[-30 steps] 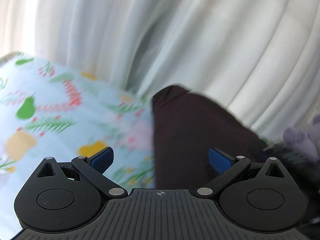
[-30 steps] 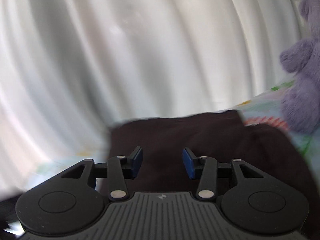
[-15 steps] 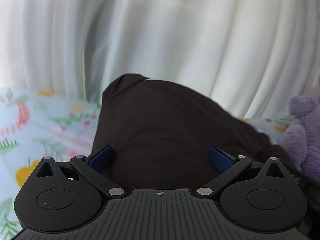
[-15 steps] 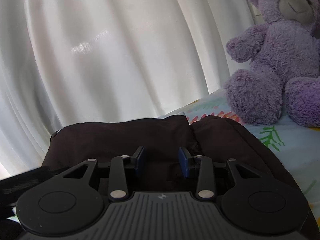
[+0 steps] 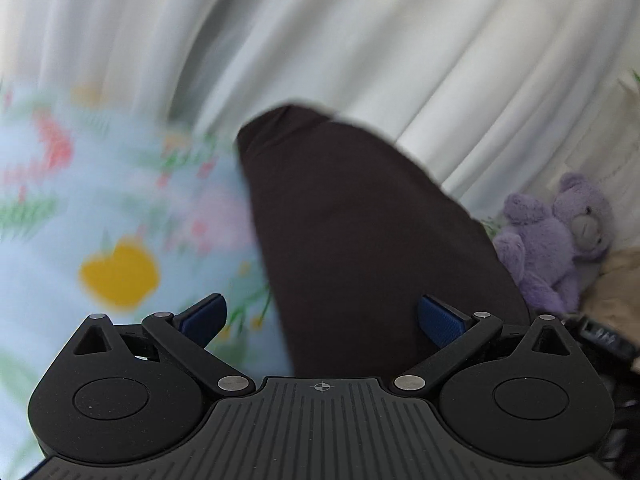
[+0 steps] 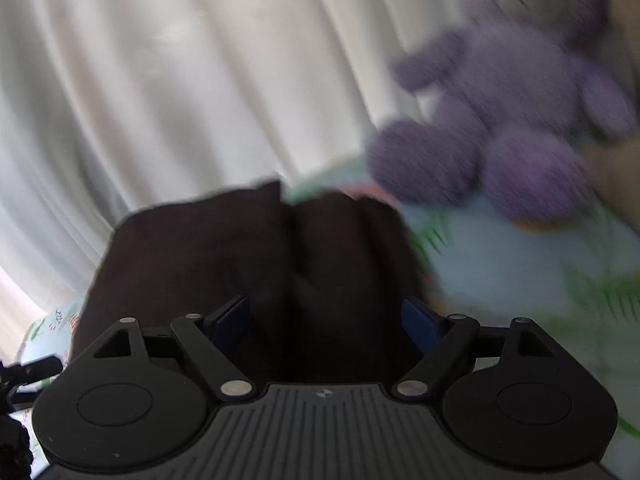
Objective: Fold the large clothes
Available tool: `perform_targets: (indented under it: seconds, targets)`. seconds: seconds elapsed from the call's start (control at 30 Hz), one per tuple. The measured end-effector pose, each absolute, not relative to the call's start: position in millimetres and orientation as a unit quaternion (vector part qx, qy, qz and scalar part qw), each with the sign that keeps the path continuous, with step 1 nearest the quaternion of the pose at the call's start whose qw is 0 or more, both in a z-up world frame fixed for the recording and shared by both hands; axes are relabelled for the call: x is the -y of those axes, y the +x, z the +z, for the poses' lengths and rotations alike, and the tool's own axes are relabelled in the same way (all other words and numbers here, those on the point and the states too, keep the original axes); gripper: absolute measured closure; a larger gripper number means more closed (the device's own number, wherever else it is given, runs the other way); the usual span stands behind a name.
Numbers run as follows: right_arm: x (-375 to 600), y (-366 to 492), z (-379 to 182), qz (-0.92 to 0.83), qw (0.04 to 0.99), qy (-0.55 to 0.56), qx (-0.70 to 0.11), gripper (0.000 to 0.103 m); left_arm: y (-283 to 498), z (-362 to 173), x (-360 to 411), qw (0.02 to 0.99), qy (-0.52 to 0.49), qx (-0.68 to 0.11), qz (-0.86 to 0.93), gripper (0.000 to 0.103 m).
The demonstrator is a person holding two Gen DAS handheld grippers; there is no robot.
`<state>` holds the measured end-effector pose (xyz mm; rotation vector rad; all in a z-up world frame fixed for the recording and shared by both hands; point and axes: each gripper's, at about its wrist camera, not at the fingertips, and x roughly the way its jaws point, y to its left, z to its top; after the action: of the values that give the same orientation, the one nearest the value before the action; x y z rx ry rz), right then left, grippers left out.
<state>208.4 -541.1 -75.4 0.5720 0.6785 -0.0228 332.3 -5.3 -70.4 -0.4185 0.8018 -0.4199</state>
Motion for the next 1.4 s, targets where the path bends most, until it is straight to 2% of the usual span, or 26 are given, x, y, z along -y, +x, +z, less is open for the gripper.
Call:
perform_targets:
  seconds: [0.1,0.33,0.37,0.43,0.57,0.67,0.73,0.9,1.27,1.37,1.4]
  targets:
    - [564,209,-94,0.014,0.863,0.376,-0.336,0.018,338,-86,-3,0.853,-0.250,-0.408,-0.209,0.000]
    - [581,217,-106,0.045,0.845,0.412,-0.337,0.017,341,-78,22,0.859,-0.227,-0.406,-0.217,0.000]
    - [584,219,-107,0.046,0.843,0.415,-0.339,0.020,342,-78,24,0.857,-0.228,-0.406,-0.221,0.000]
    - [587,225,-109,0.041,0.841,0.412,-0.347,0.038,347,-80,27,0.850,-0.239,-0.410,-0.228,0.000]
    - [590,237,-113,0.053,0.838,0.403,-0.364,0.046,354,-83,32,0.843,-0.252,-0.414,-0.233,0.000]
    - [582,248,-113,0.064,0.843,0.379,-0.378,0.059,355,-82,34,0.843,-0.254,-0.413,-0.231,0.000]
    - [573,254,-111,0.078,0.842,0.368,-0.385,0.063,355,-80,33,0.845,-0.253,-0.410,-0.232,0.003]
    - [544,271,-105,0.107,0.844,0.344,-0.397,0.063,352,-74,24,0.854,-0.246,-0.395,-0.233,0.012]
    - [416,323,-110,0.220,0.821,0.319,-0.420,0.061,336,-55,-54,0.896,-0.219,-0.353,-0.157,0.013]
    - [382,331,-111,0.238,0.818,0.305,-0.424,0.055,332,-52,-82,0.907,-0.220,-0.340,-0.115,0.012]
    - [374,331,-109,0.234,0.821,0.300,-0.425,0.050,331,-52,-91,0.908,-0.230,-0.336,-0.102,0.012]
